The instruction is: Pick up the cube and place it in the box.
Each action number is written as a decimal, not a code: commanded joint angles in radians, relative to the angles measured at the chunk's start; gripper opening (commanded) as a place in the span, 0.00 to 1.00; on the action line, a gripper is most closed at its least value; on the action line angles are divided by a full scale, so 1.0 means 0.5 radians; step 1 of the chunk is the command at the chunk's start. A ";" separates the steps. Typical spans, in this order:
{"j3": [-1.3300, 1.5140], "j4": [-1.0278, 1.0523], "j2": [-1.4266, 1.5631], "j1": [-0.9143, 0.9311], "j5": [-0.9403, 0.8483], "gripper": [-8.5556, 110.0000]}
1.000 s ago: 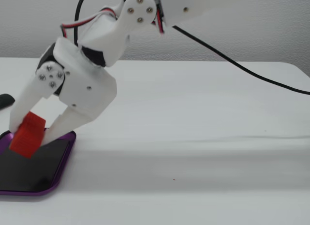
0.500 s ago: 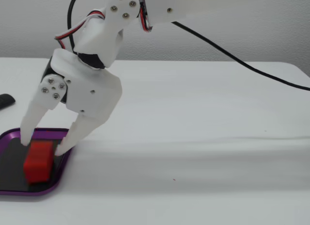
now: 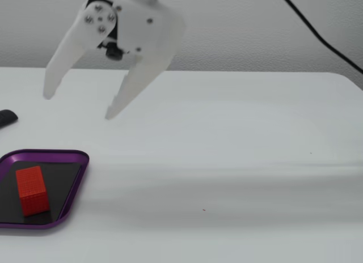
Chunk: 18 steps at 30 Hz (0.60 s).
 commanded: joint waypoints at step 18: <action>1.313 0.629 1.921 0.187 0.160 0.26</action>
